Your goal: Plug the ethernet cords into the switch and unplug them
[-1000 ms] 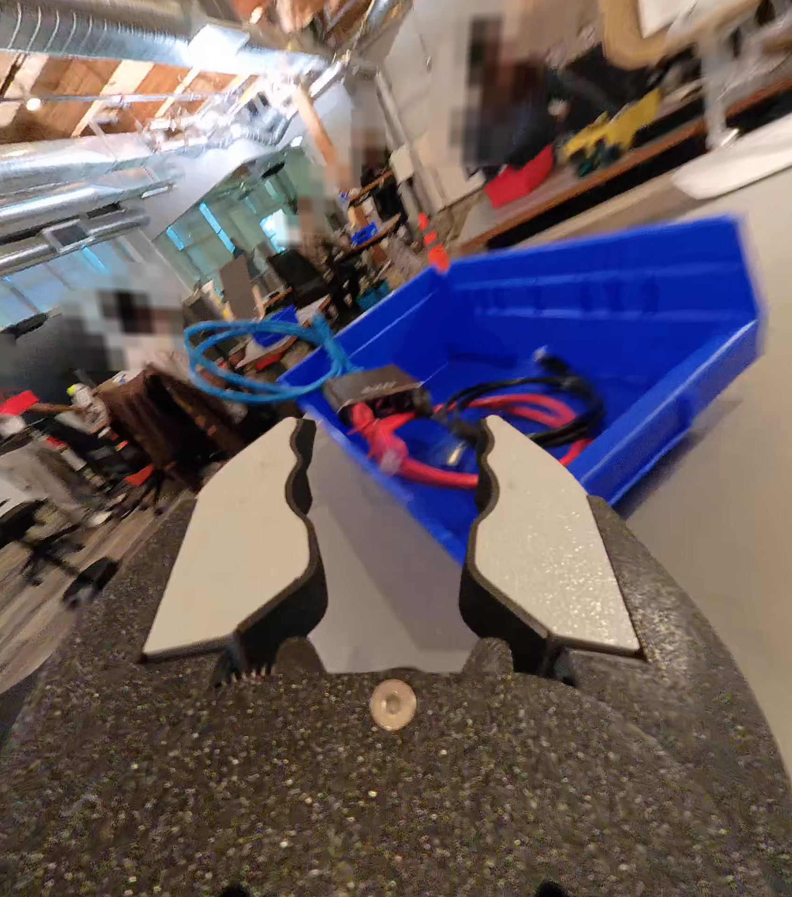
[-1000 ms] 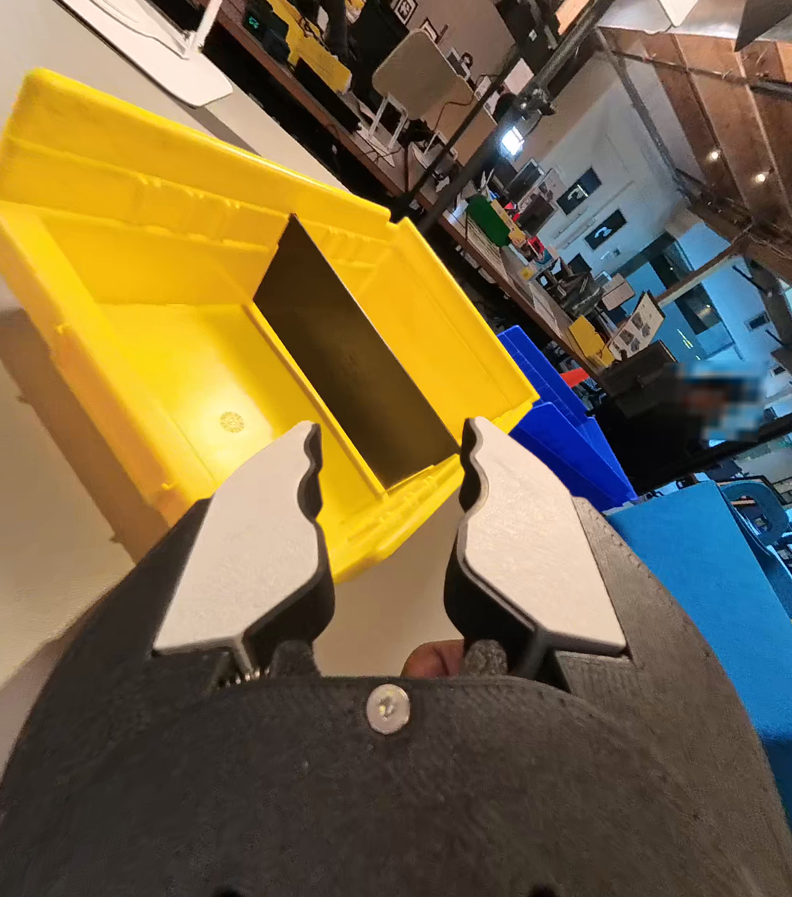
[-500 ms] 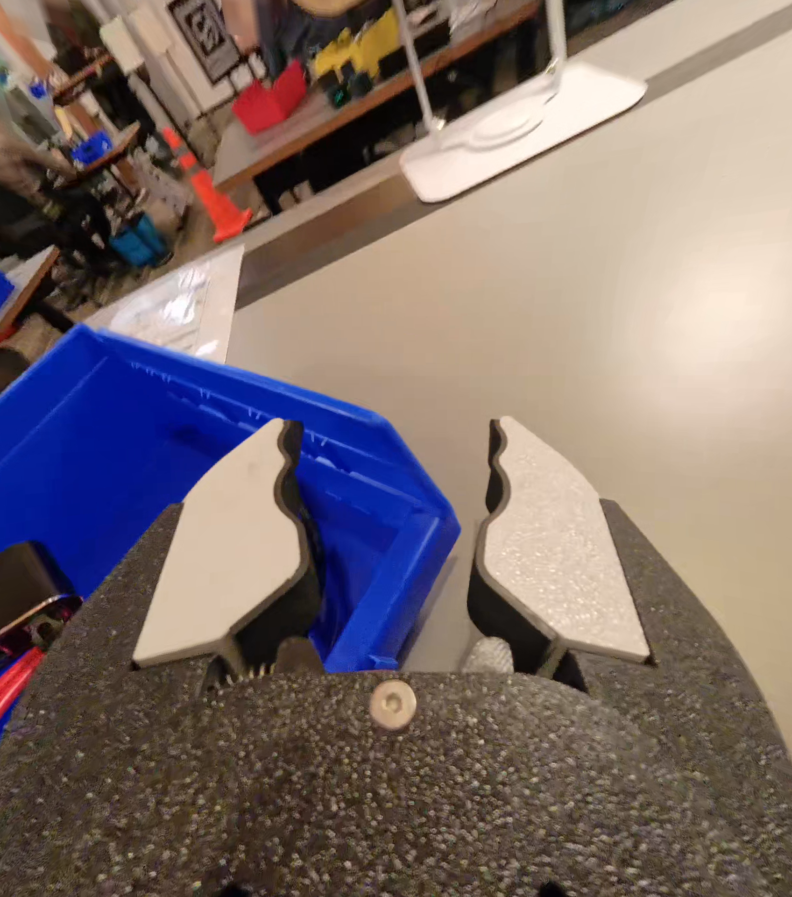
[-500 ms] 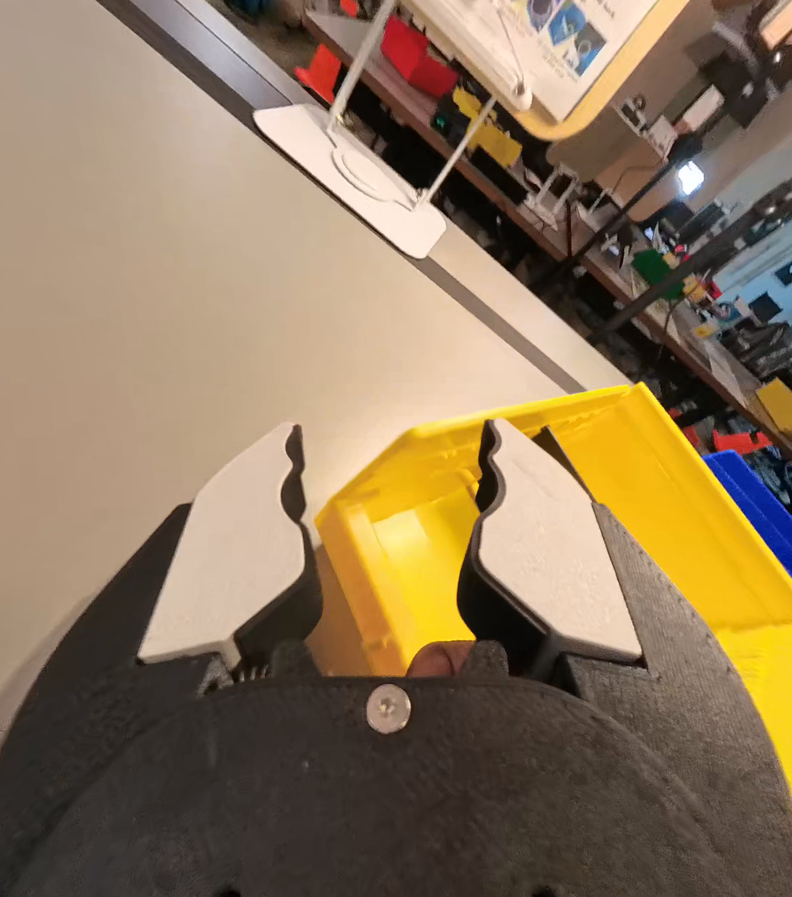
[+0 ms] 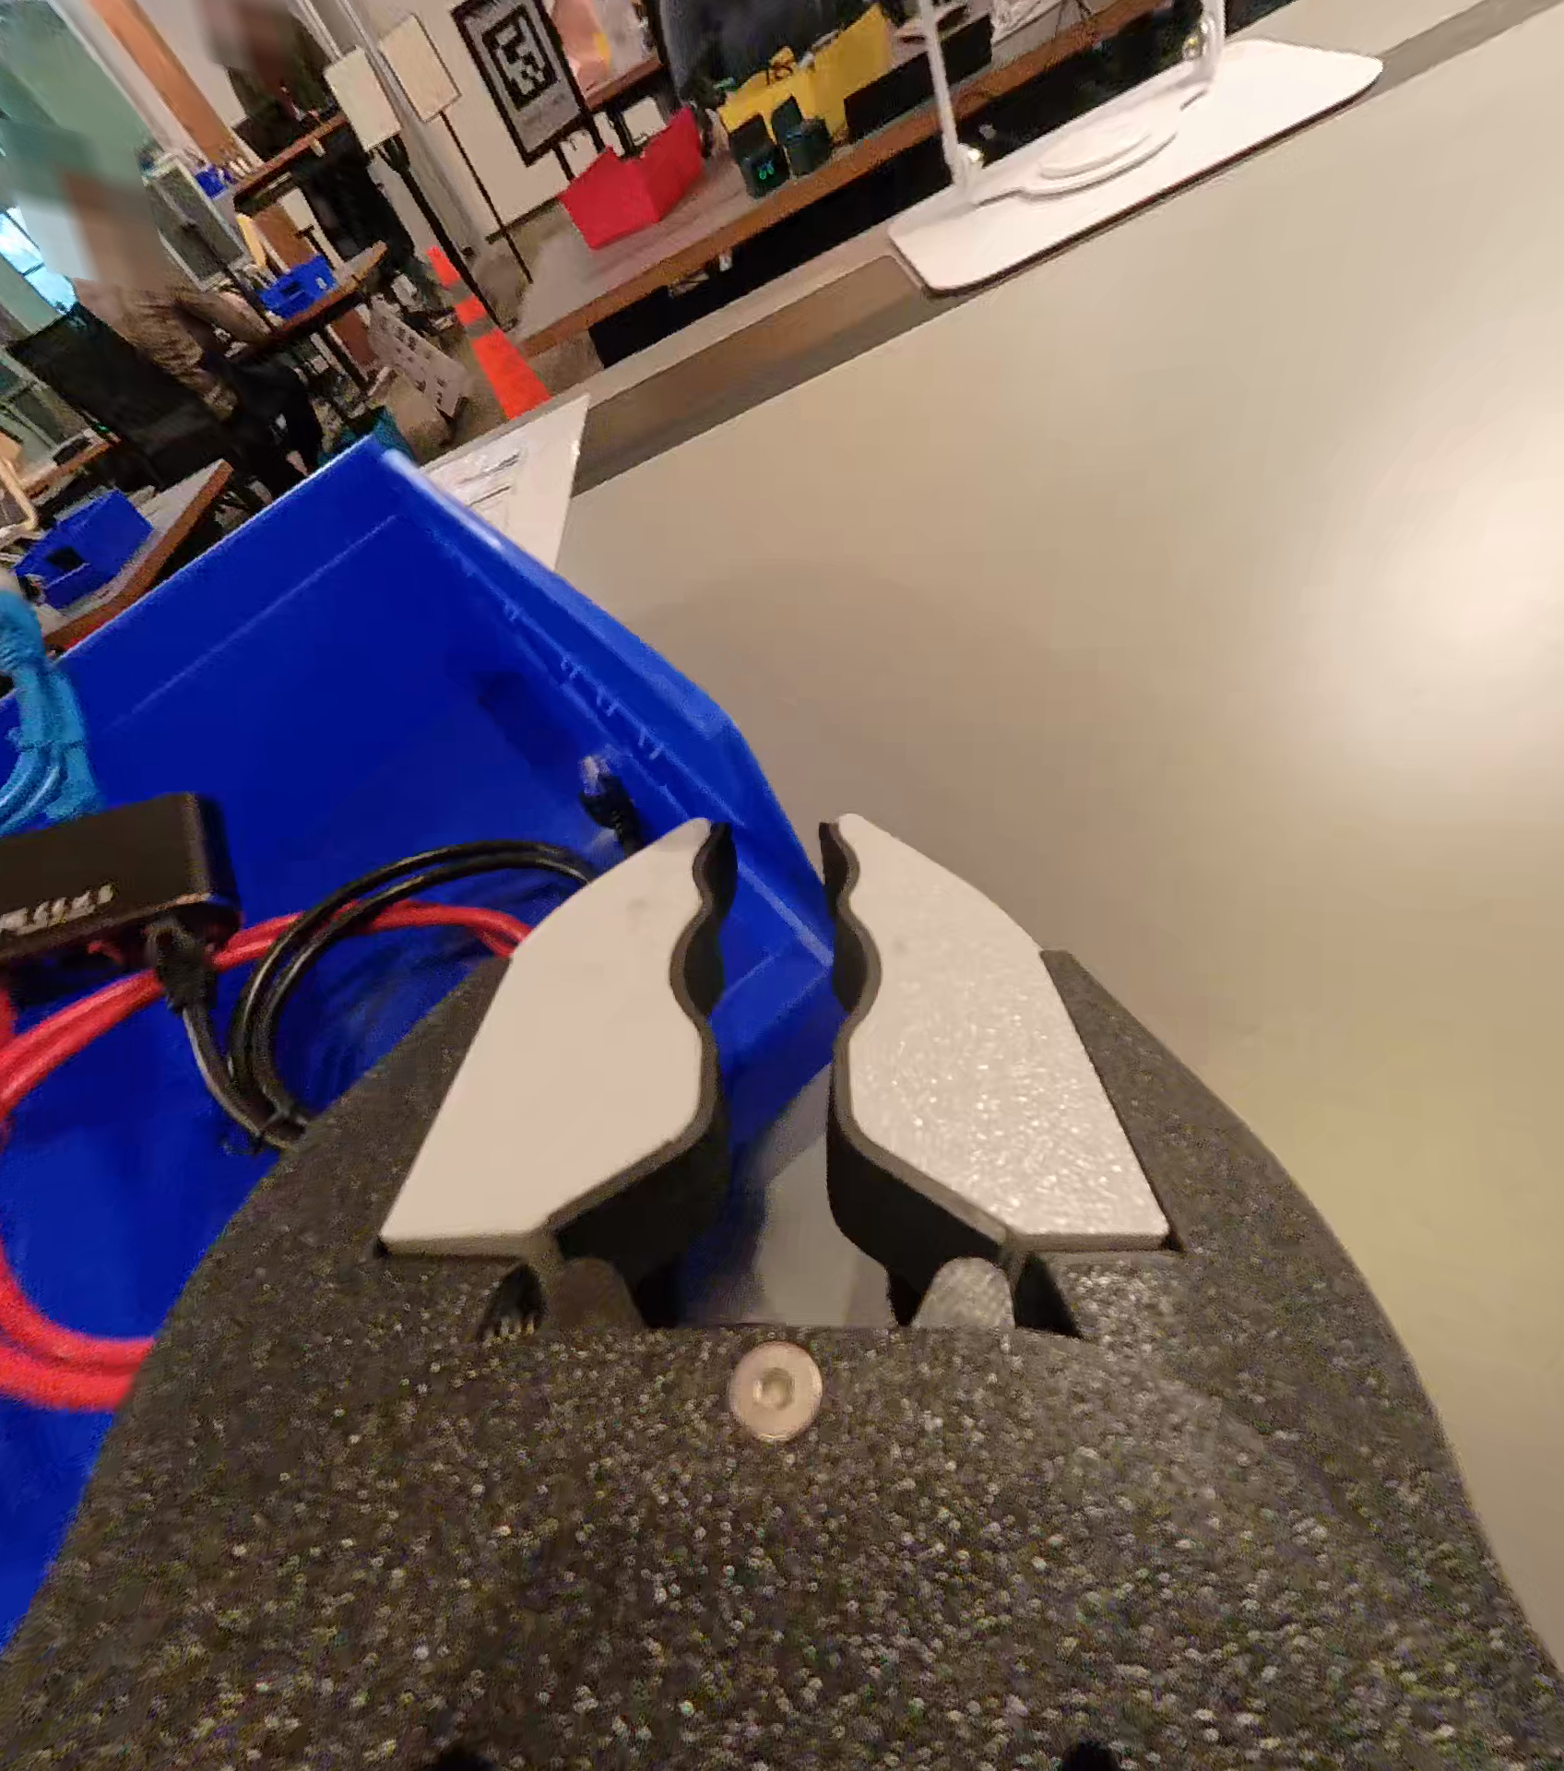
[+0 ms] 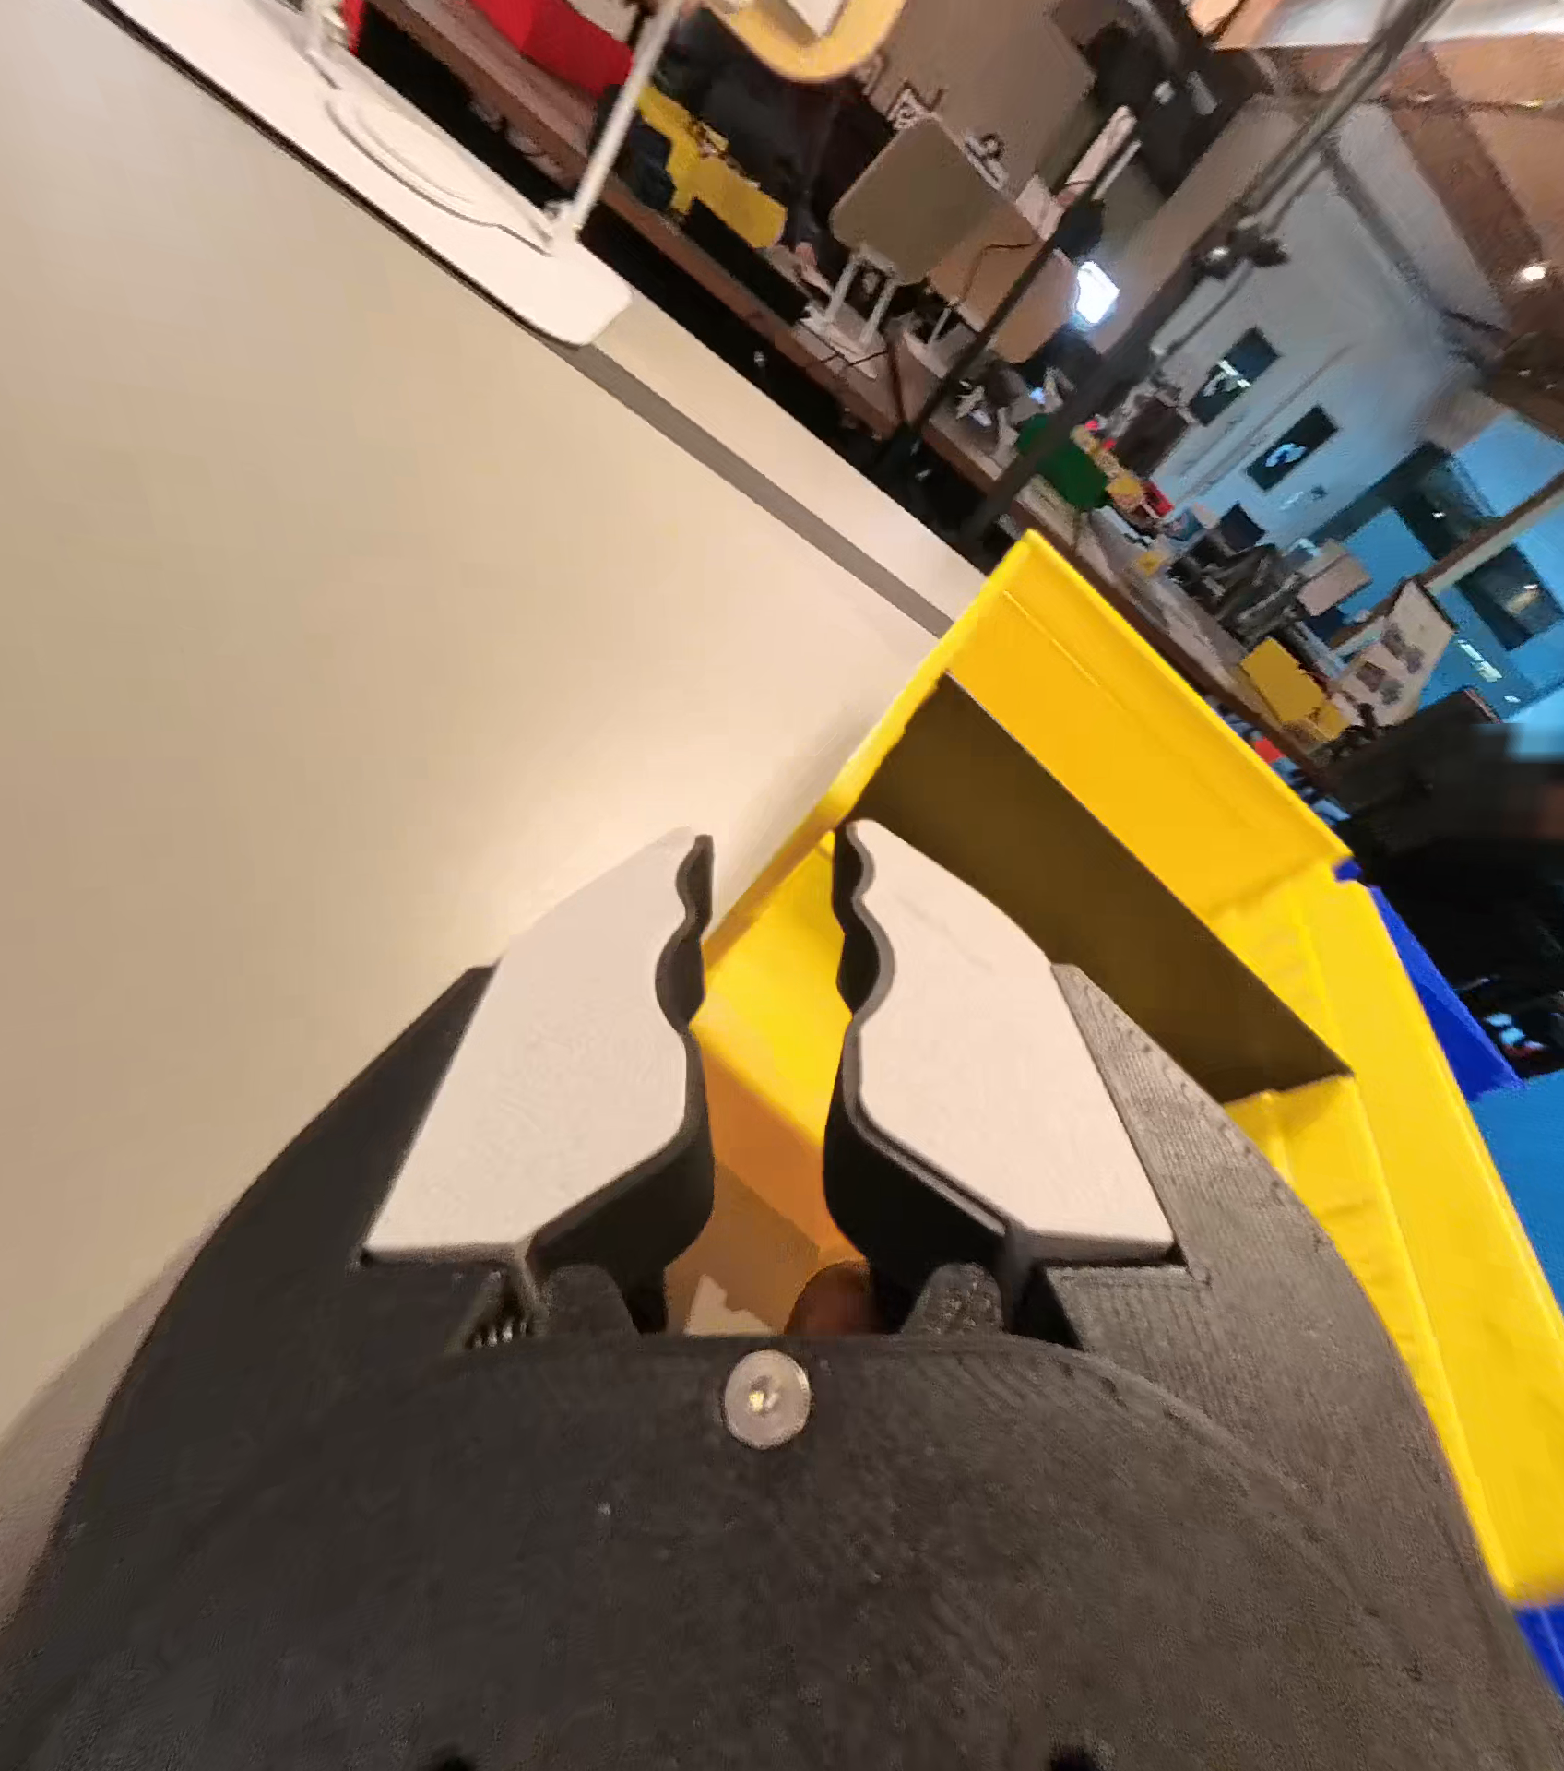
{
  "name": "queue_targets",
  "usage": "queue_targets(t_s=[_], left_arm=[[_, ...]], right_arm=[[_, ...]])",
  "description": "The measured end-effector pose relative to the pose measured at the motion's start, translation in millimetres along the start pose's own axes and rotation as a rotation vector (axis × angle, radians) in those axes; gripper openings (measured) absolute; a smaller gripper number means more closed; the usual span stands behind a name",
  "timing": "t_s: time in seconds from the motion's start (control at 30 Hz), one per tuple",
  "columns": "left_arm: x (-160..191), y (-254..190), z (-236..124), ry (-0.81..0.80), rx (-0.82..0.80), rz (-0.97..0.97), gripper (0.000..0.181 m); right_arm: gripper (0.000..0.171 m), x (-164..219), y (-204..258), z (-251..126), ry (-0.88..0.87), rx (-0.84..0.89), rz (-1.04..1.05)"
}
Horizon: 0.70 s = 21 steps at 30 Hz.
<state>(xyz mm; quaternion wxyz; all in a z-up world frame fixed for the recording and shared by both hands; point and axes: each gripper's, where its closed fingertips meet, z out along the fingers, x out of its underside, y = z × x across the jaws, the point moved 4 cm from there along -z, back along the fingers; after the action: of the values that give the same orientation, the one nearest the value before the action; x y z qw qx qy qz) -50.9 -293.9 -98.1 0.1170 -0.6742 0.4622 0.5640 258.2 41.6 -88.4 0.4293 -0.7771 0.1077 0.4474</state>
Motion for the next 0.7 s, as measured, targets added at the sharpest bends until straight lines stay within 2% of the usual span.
queue_targets(t_s=[0.13,0.2,0.3,0.4,0.6,0.7], left_arm=[[2.1,9.9,-15.1,-0.037,0.023,-0.045,0.019],[-1.5,12.1,-9.0,-0.035,0.014,-0.042,0.027],[-0.2,9.8,6.2,-0.002,-0.029,0.009,0.038],[2.6,9.6,9.8,-0.033,-0.107,0.111,0.029],[12.2,21.0,-12.8,-0.031,-0.154,0.12,0.015],[13.7,24.2,-15.5,-0.045,-0.13,0.083,0.017]], right_arm=[[0.031,8.1,-21.1,-3.2,-0.007,0.041,-0.018],[0.037,10.2,-20.5,1.4,-0.013,-0.018,0.02],[0.036,16.5,-14.2,9.8,0.014,-0.065,0.023],[0.032,18.1,-17.5,9.1,0.029,-0.045,0.017],[0.016,29.8,-37.5,3.2,0.06,0.02,0.021],[0.013,37.6,-48.3,2.4,0.077,0.05,0.008]])
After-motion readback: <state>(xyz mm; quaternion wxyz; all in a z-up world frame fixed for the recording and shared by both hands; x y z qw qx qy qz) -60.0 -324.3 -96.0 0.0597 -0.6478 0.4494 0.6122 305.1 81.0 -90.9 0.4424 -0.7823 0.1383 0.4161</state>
